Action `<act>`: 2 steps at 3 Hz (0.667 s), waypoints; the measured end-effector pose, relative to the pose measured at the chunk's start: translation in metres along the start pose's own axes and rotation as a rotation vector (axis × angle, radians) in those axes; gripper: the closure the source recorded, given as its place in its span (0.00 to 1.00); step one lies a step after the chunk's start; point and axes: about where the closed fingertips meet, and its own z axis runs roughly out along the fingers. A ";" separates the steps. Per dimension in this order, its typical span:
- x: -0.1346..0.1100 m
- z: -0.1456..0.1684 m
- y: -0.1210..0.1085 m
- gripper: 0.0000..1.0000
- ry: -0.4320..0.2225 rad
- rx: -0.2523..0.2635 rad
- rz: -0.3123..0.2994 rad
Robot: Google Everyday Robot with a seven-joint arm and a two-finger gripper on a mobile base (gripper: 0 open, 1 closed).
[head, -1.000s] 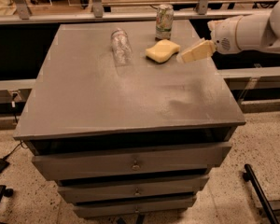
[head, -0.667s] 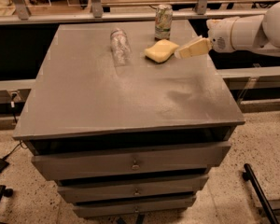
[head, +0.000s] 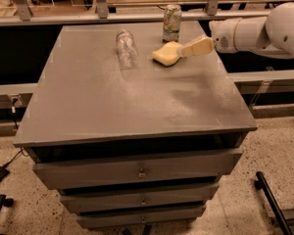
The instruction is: Pick sponge
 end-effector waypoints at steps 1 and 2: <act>0.008 0.011 0.013 0.00 0.002 -0.078 0.019; 0.020 0.027 0.023 0.00 0.007 -0.140 0.045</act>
Offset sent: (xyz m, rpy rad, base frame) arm -0.0031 0.0349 -0.0464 0.0726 0.1234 0.1568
